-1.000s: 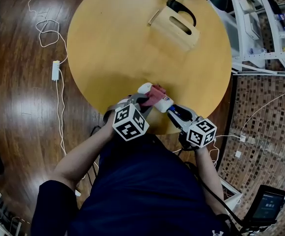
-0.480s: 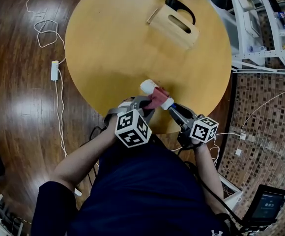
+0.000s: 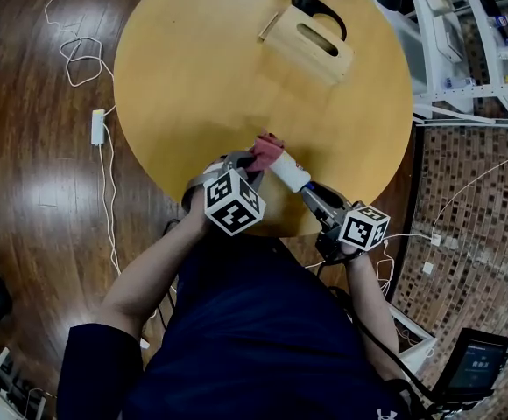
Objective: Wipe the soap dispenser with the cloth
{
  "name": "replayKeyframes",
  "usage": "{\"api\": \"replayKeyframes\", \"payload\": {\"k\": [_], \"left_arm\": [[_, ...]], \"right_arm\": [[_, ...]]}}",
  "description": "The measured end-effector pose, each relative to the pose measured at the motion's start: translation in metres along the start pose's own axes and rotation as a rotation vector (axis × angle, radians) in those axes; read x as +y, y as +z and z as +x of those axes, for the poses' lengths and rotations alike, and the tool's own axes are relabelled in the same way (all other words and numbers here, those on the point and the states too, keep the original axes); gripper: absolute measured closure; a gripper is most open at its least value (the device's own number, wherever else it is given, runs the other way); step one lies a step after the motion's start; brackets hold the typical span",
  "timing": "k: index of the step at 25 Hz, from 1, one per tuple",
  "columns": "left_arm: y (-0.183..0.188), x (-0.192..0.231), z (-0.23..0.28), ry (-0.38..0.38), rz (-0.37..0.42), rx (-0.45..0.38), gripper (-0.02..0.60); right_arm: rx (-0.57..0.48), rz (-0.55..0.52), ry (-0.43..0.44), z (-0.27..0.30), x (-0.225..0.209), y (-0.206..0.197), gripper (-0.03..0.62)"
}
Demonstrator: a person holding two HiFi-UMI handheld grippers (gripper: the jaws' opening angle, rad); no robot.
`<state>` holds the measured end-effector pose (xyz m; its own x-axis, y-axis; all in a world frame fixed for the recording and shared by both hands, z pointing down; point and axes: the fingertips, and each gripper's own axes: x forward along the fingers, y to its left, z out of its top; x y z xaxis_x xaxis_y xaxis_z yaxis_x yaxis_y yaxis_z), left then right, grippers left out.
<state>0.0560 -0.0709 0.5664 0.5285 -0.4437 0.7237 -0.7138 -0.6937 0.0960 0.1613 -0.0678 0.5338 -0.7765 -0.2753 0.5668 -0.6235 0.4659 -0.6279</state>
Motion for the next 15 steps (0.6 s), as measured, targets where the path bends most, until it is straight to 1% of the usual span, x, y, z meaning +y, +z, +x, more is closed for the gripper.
{"api": "replayKeyframes", "payload": {"k": [2, 3, 4, 5, 7, 8, 10, 11, 12, 13, 15], "left_arm": [[-0.013, 0.018, 0.003, 0.037, -0.002, 0.047, 0.491], [-0.015, 0.022, 0.001, 0.048, 0.002, 0.055, 0.492], [-0.011, 0.022, -0.004, 0.052, 0.007, 0.046, 0.492], [-0.001, 0.018, -0.011, 0.047, 0.013, 0.018, 0.492], [0.028, -0.006, -0.024, -0.005, 0.044, -0.065, 0.492], [0.043, -0.025, -0.027, -0.048, 0.077, -0.103, 0.492], [0.061, -0.062, -0.026, -0.128, 0.166, -0.147, 0.491], [0.065, -0.075, -0.023, -0.146, 0.206, -0.158, 0.491], [0.066, -0.081, -0.019, -0.144, 0.233, -0.163, 0.491], [0.064, -0.080, -0.016, -0.129, 0.240, -0.163, 0.491], [0.055, -0.061, -0.011, -0.075, 0.208, -0.137, 0.491]], "right_arm": [[-0.005, 0.034, 0.007, 0.000, -0.001, -0.002, 0.454], [-0.007, 0.060, 0.014, -0.001, -0.002, -0.003, 0.454], [-0.007, 0.091, 0.024, -0.001, -0.001, -0.004, 0.454], [-0.007, 0.119, 0.033, -0.001, -0.001, -0.005, 0.454], [-0.006, 0.148, 0.046, -0.001, -0.001, -0.006, 0.454], [-0.005, 0.153, 0.046, -0.001, 0.000, -0.005, 0.454], [-0.005, 0.160, 0.045, 0.000, -0.001, -0.004, 0.454], [-0.004, 0.164, 0.042, 0.001, -0.001, -0.004, 0.454], [-0.004, 0.171, 0.041, 0.001, -0.002, -0.004, 0.454], [-0.005, 0.180, 0.043, 0.001, -0.002, -0.005, 0.454], [-0.007, 0.188, 0.050, 0.001, -0.004, -0.006, 0.456]]}}
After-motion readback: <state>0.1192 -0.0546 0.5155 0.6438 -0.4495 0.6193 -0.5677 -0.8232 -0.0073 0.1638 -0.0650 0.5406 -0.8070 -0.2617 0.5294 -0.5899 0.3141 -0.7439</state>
